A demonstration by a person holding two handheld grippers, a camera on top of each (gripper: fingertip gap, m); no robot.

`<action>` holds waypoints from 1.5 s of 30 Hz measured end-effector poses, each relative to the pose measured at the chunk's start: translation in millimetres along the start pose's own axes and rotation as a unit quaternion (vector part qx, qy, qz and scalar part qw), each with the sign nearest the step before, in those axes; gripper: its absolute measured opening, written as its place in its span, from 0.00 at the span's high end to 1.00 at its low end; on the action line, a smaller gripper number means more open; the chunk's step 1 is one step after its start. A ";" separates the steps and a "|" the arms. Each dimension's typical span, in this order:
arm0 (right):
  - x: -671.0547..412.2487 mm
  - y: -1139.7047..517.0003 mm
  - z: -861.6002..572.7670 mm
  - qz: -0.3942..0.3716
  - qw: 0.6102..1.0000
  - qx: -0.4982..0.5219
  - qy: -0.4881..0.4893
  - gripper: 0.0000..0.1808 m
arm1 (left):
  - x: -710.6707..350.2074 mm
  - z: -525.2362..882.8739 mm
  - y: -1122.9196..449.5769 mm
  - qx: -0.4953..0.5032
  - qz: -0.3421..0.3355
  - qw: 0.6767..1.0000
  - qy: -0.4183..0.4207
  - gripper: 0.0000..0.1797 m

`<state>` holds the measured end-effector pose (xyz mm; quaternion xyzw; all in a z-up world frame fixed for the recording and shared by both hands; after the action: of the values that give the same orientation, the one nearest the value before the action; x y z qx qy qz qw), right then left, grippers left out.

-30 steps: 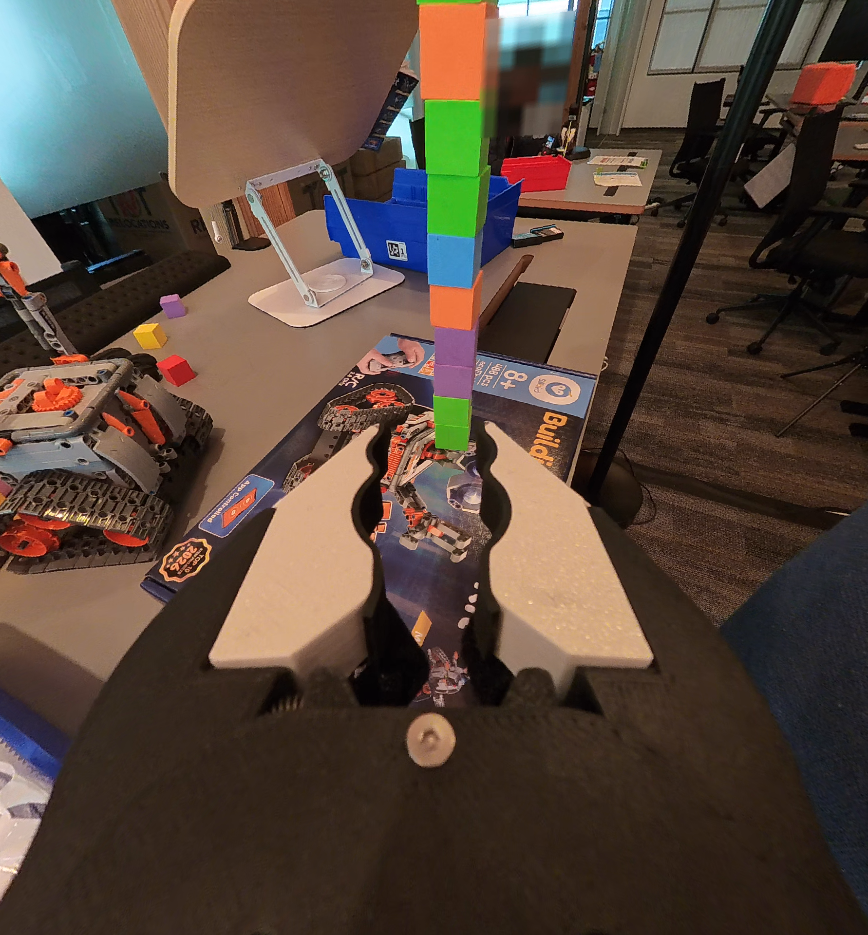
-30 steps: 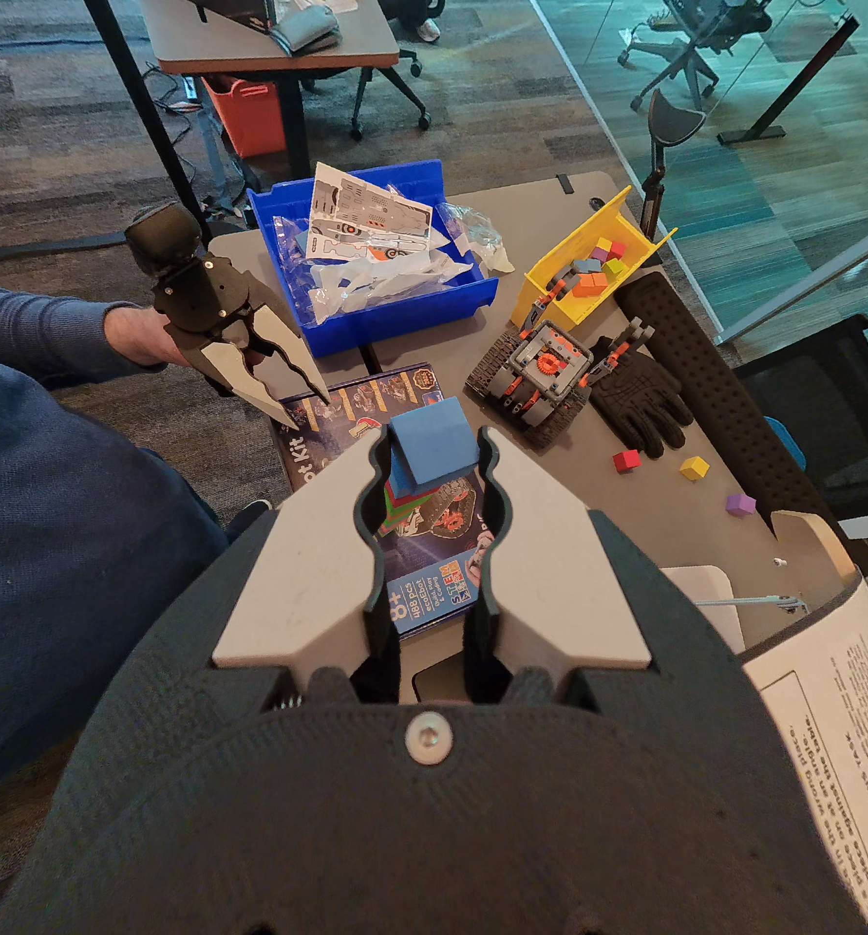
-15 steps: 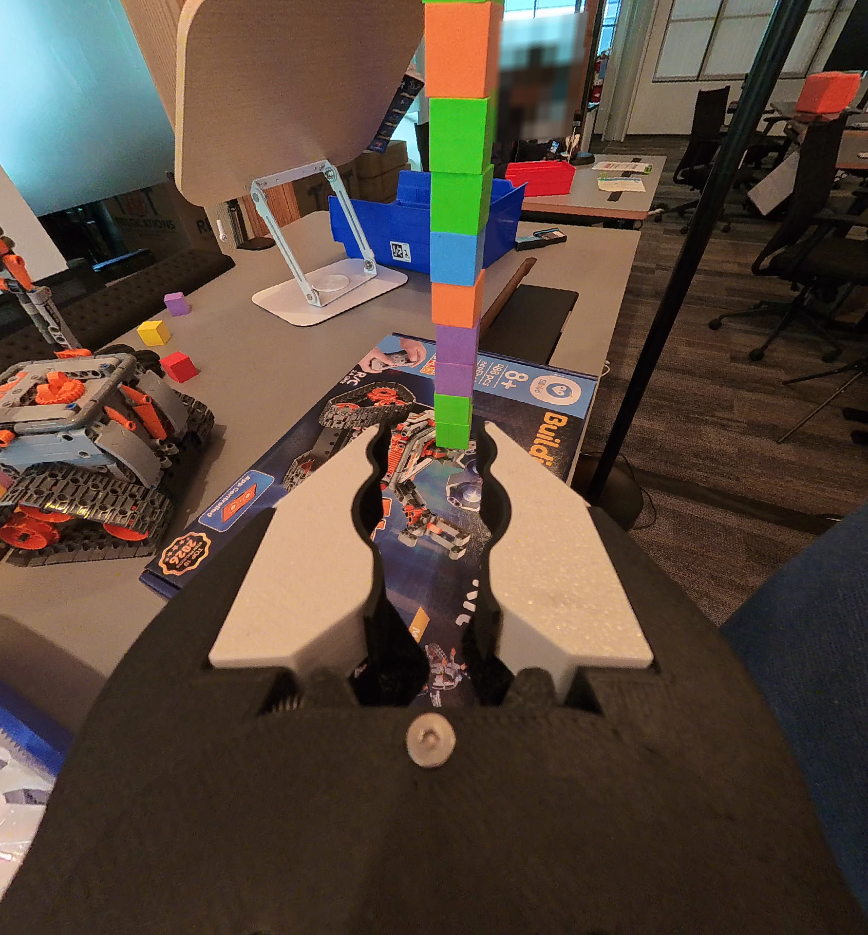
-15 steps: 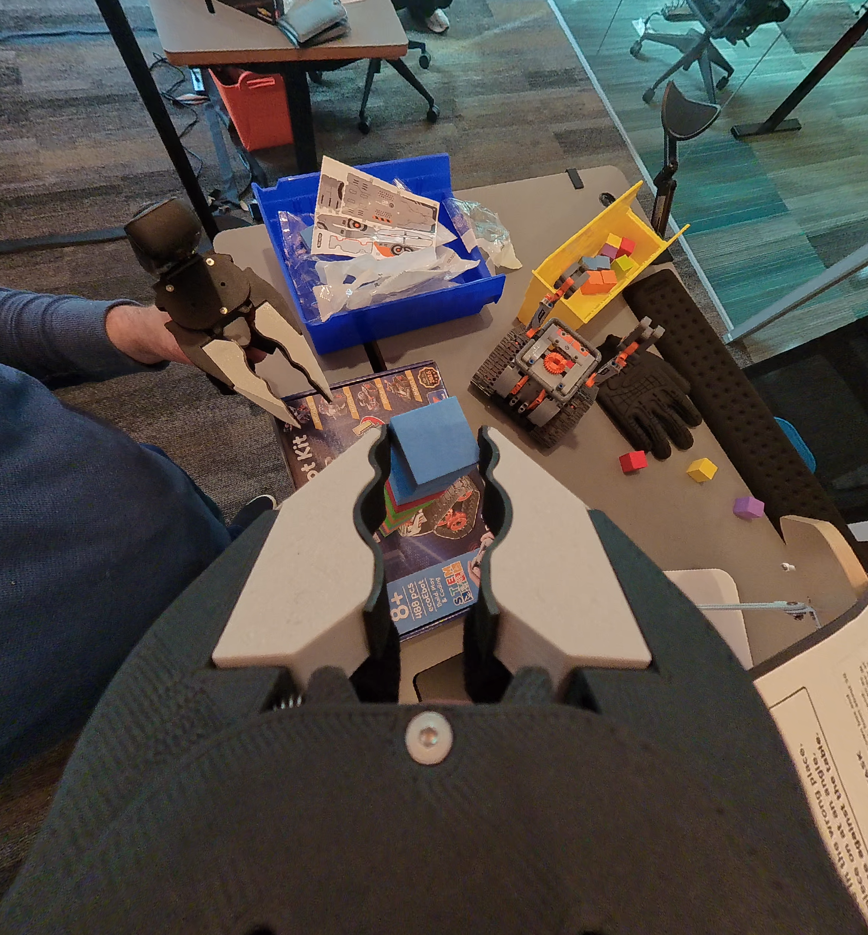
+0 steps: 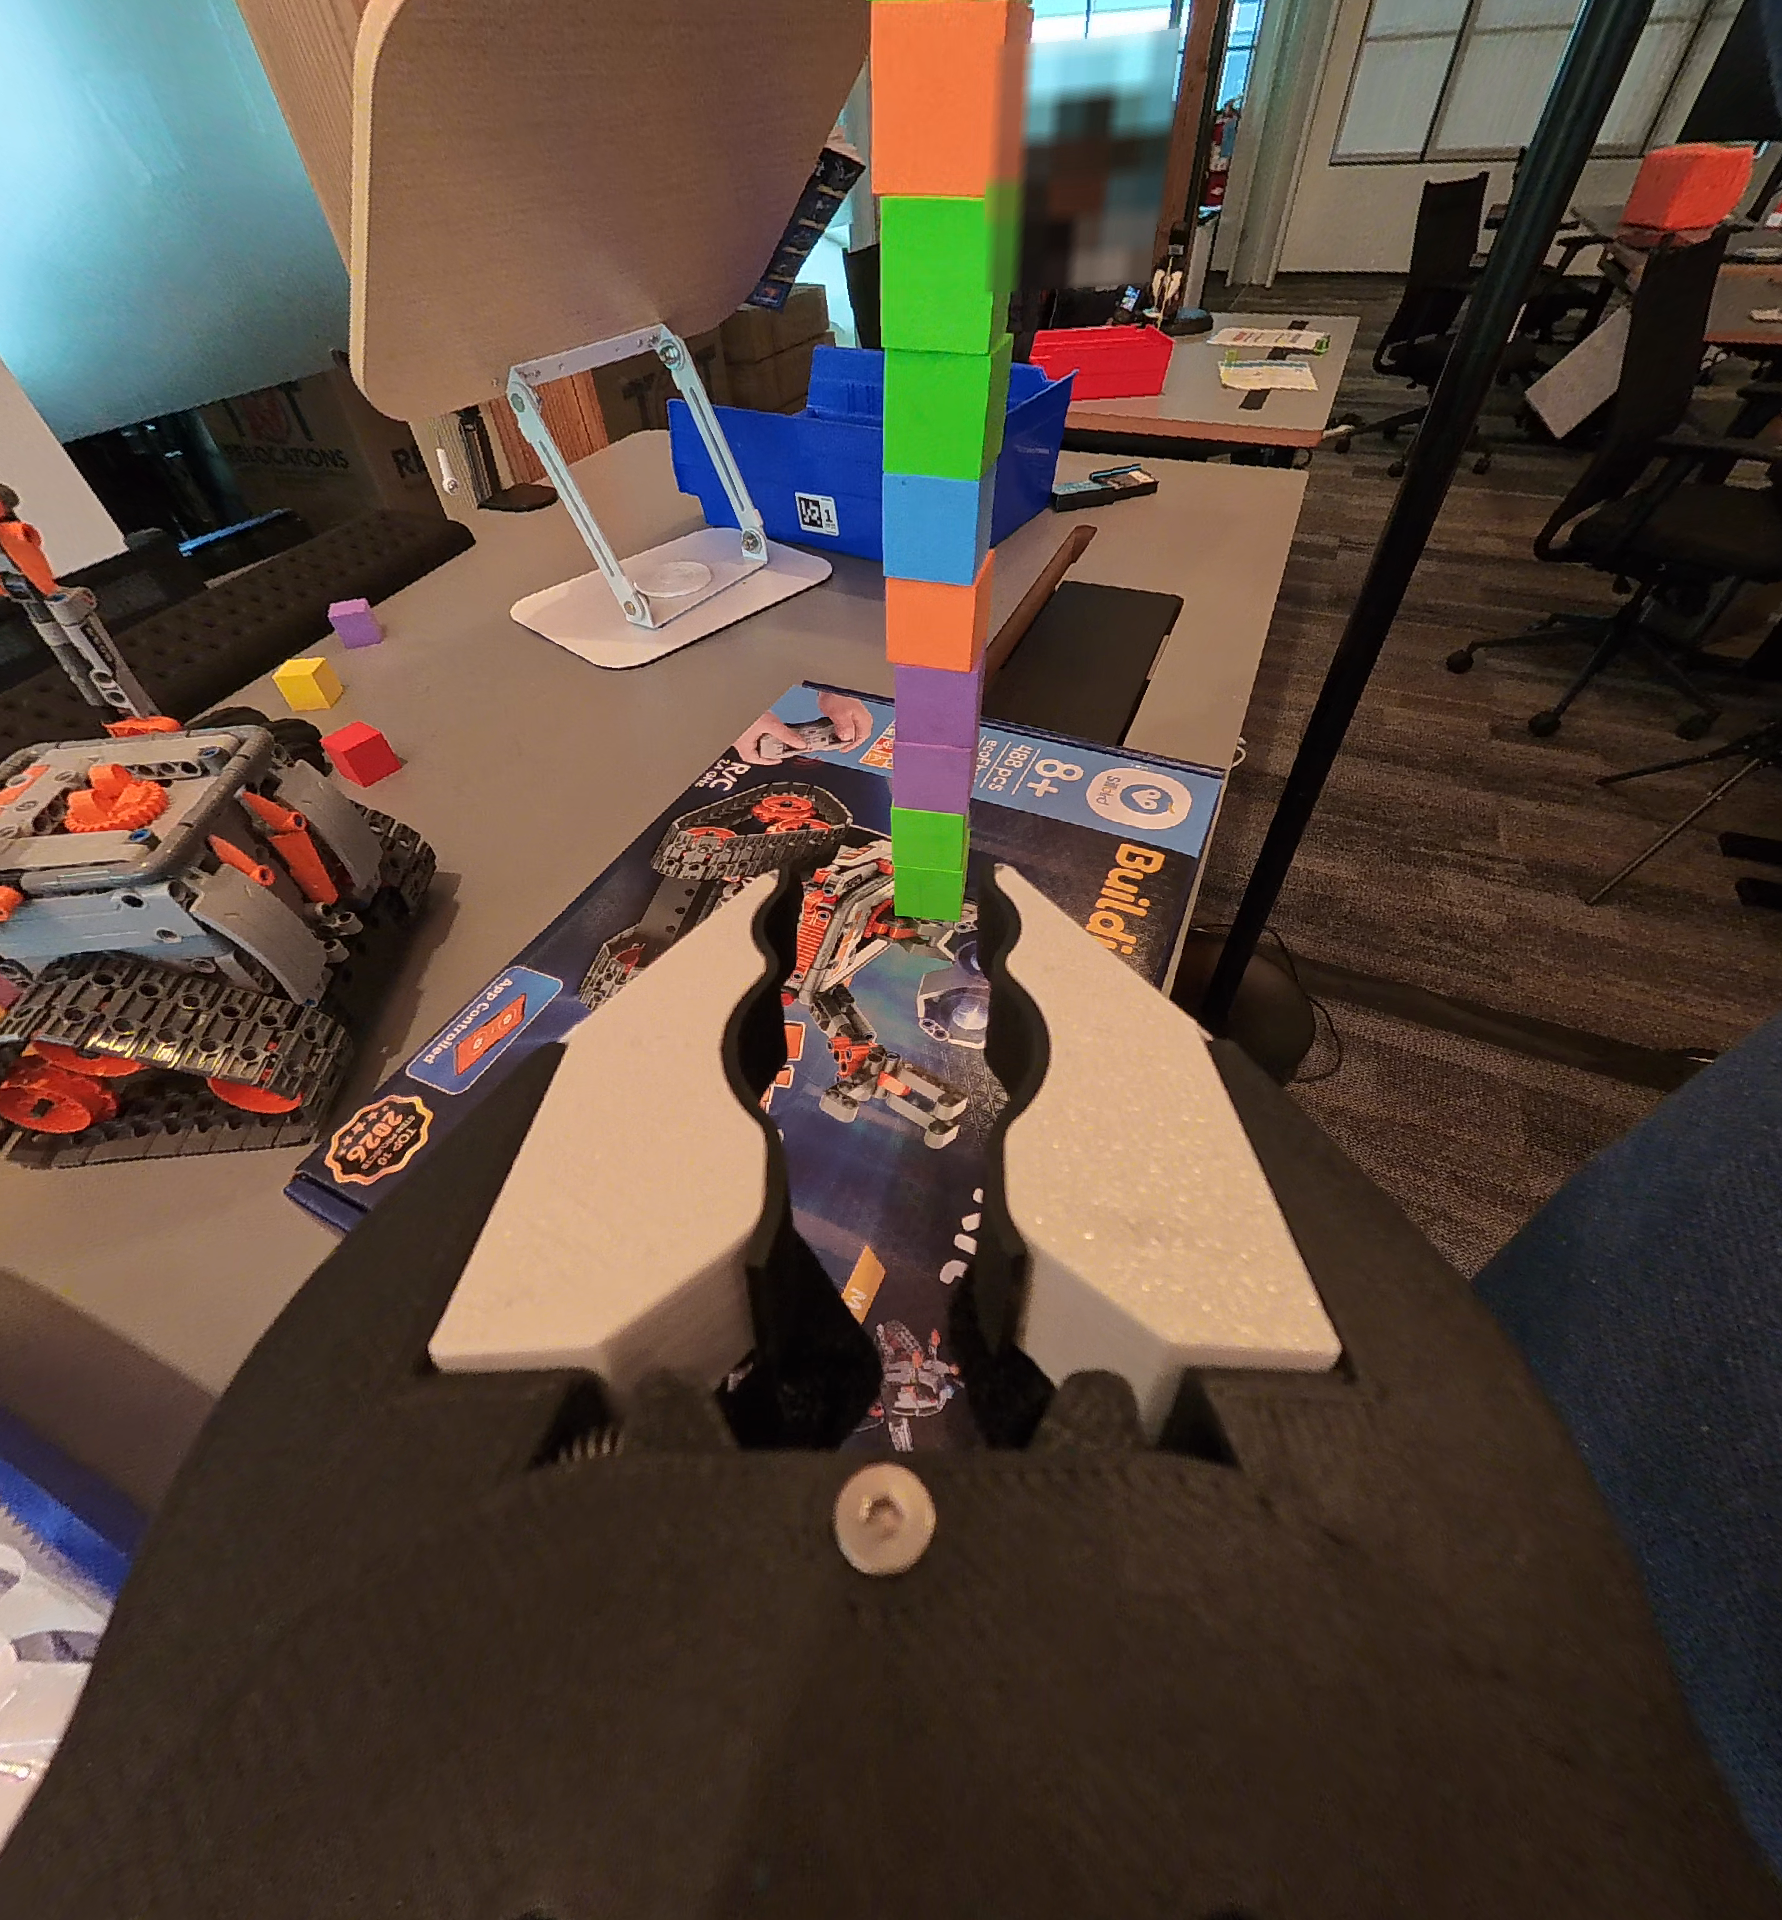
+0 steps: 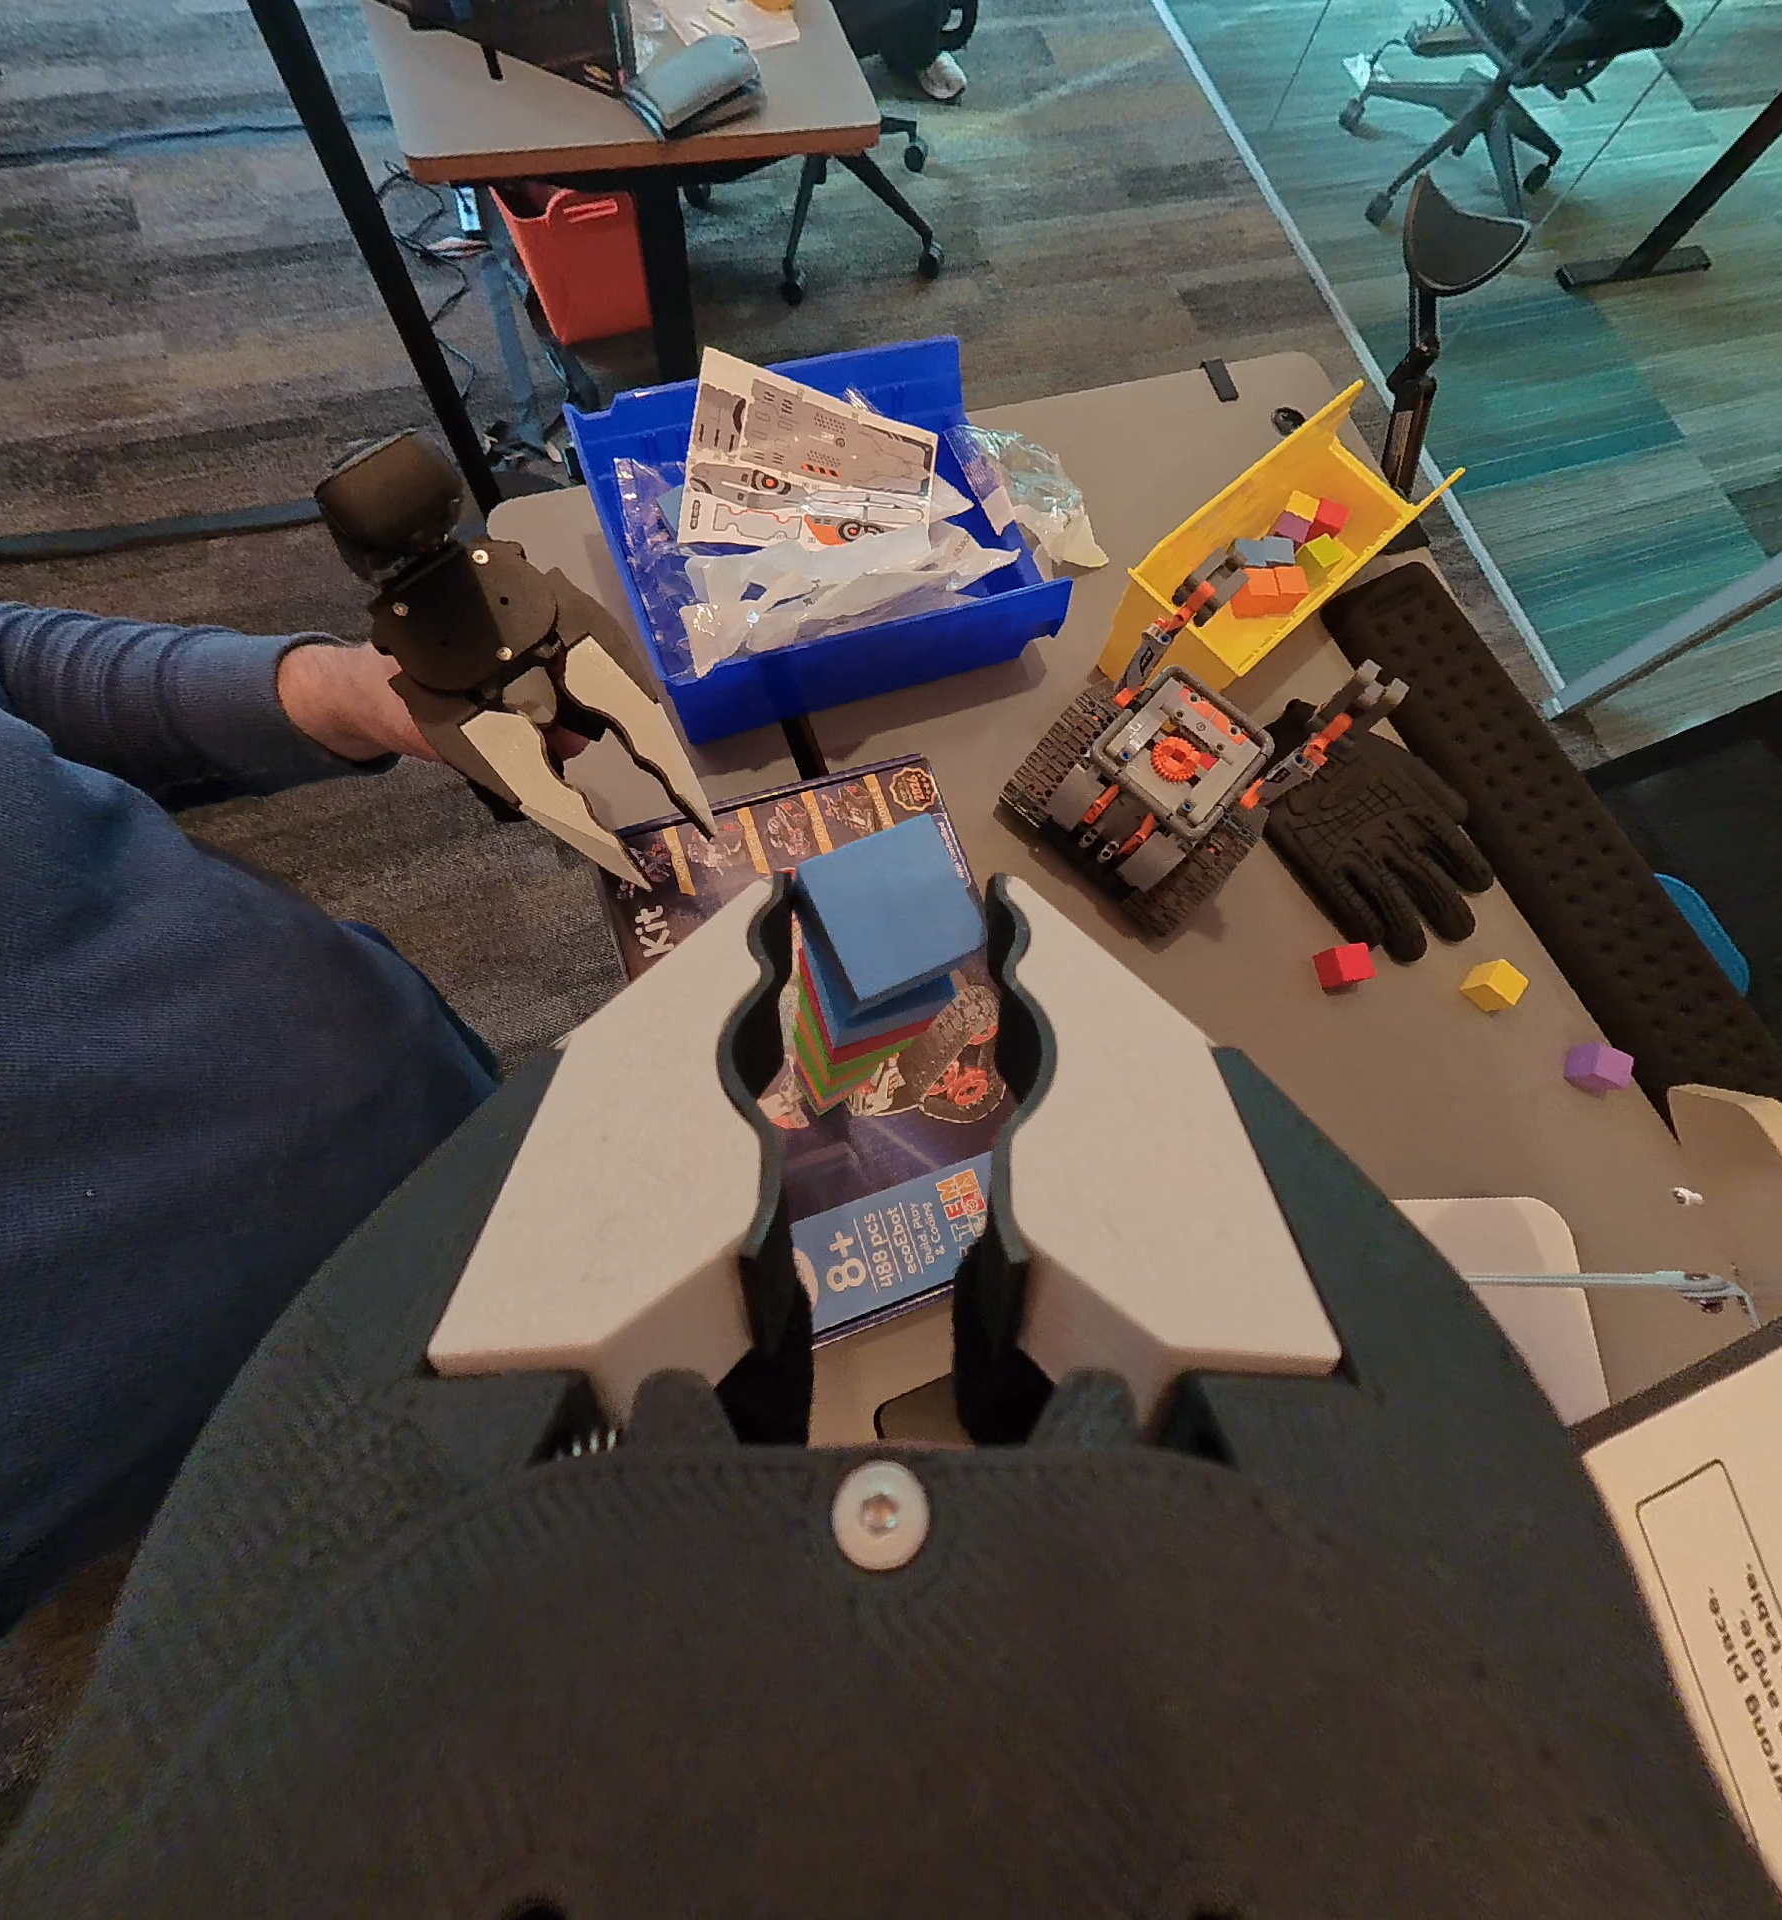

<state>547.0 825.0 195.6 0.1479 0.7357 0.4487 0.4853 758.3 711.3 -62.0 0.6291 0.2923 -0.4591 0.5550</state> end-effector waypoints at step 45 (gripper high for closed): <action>4.2 5.9 -0.5 -0.044 0.999 -0.019 -0.002 0.83 | -36.2 -1.7 -0.5 0.020 -0.037 0.998 -0.044 0.82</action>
<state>543.3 830.8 198.0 0.1070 0.7321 0.4402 0.5087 743.6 718.2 -29.6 0.6082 0.2818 -0.5124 0.5368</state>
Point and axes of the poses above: each gripper's, where its closed fingertips meet, y back along the fingers, x out of its underside, z = x × y across the jaws, the point moved 9 cm from there along y, back along the fingers, and after that the axes turned 12 degrees about z, right-handed, at the moved point
